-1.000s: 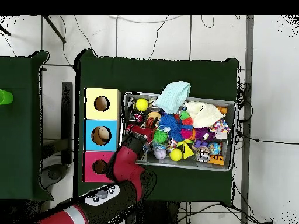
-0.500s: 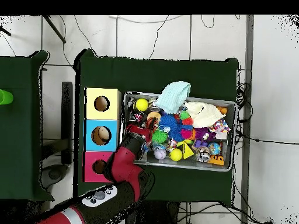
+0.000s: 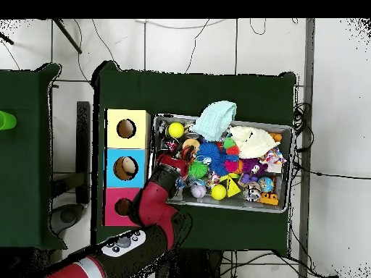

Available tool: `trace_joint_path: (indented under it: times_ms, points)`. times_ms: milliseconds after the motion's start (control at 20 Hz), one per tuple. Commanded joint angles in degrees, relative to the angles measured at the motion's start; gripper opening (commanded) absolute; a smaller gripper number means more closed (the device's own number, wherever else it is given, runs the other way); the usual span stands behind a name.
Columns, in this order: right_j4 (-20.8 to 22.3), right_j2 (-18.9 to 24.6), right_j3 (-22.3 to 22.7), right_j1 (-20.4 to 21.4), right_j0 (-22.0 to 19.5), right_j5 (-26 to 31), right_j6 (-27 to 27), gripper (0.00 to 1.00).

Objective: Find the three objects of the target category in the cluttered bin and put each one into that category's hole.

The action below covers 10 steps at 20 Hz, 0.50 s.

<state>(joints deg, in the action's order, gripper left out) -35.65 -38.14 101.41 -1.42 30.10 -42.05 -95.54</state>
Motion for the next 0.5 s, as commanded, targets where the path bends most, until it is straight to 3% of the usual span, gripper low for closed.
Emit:
trace_joint_path:
  times_ms: [50,500]
  points:
    - [0.96,8.21,-0.41,-2.2,-2.69,-5.33,-16.63,1.0]
    - [2.26,8.49,-0.86,-3.03,-3.77,-6.78,-17.21,1.0]
